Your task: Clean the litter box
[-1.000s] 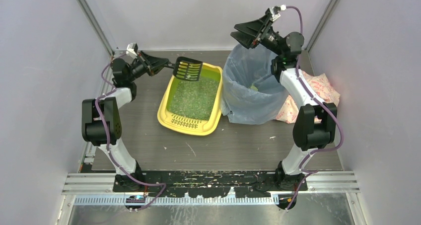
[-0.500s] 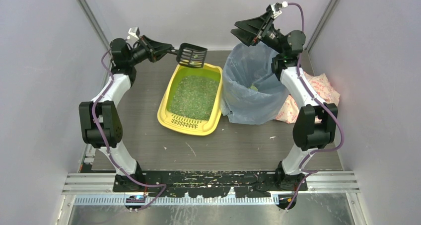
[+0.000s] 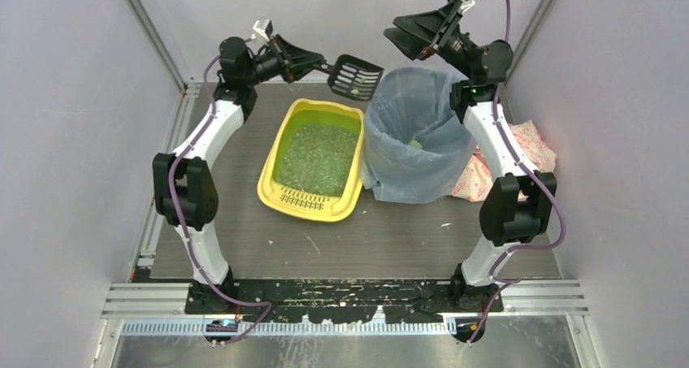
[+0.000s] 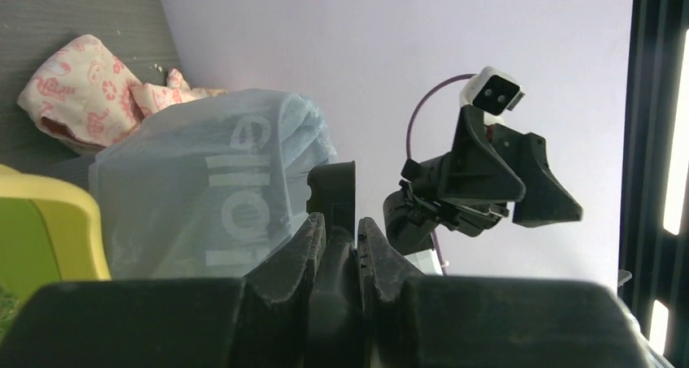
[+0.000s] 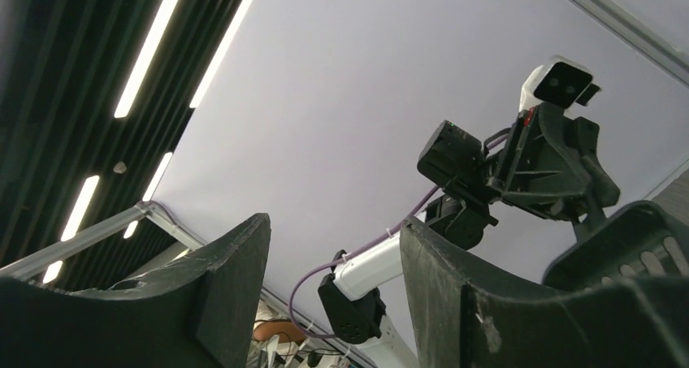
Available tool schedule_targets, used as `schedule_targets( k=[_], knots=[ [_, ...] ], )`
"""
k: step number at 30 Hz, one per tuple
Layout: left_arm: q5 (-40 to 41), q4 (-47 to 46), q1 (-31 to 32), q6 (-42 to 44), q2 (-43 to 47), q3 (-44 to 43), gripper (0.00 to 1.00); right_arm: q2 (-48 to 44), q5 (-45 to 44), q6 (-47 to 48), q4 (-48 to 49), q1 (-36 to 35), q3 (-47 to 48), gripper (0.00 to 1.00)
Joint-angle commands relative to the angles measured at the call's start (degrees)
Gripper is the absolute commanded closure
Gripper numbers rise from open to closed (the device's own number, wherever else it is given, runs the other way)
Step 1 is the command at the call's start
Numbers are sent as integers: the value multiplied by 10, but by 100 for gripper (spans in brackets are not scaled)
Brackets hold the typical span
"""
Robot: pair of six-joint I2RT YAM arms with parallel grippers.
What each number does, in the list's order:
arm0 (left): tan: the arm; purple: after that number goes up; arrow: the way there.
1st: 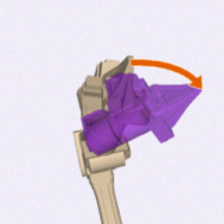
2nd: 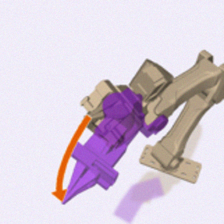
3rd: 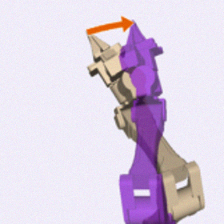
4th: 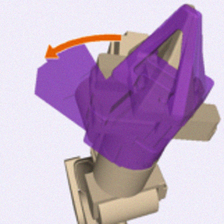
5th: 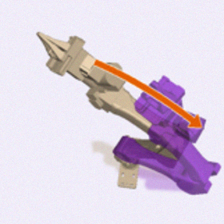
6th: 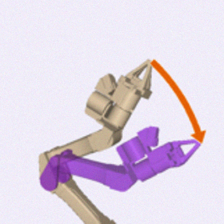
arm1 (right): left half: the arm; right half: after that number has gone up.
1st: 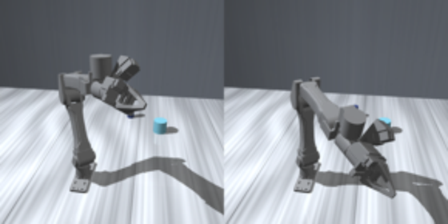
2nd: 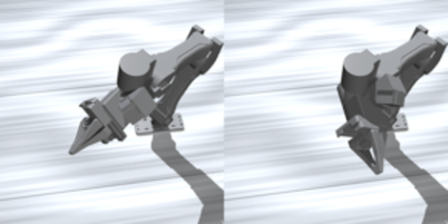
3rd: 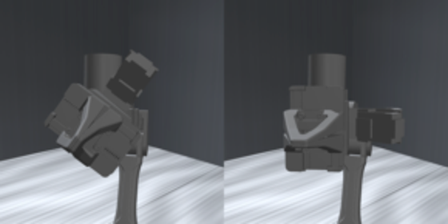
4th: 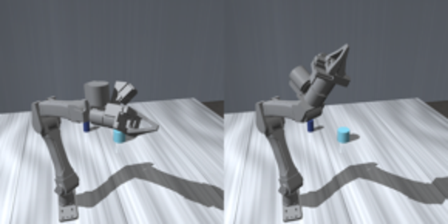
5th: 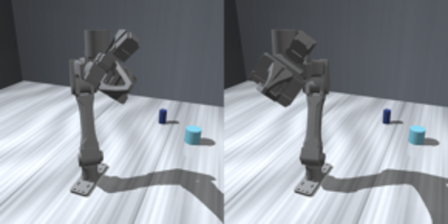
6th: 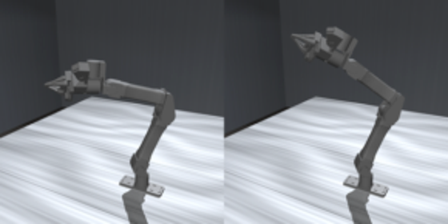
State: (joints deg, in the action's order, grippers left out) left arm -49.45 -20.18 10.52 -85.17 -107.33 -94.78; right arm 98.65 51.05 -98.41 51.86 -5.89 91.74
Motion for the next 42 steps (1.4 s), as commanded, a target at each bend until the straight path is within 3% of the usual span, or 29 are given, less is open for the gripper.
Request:
schedule_targets(
  k=[1, 10, 17, 27, 35, 42],
  knots=[
    [21, -8, 27, 15, -17, -72, 100, -18, -9, -19, 35, 12, 23, 35],
    [21, 151, 89, 224, -66, -220, 100, -37, -5, -24, 30, 32, 16, 35],
    [30, 266, 141, 423, -74, -277, 100, -67, -35, -31, 35, 86, -11, 35],
    [75, 372, 223, 679, -66, -337, 100, -56, -60, -112, 131, 125, -29, 35],
    [64, 446, 245, 765, -73, -416, 100, 0, -131, -226, 262, 125, -44, 35],
    [72, 523, 249, 833, -79, -479, 100, 27, -148, -241, 271, 124, -32, 35]
  ],
)
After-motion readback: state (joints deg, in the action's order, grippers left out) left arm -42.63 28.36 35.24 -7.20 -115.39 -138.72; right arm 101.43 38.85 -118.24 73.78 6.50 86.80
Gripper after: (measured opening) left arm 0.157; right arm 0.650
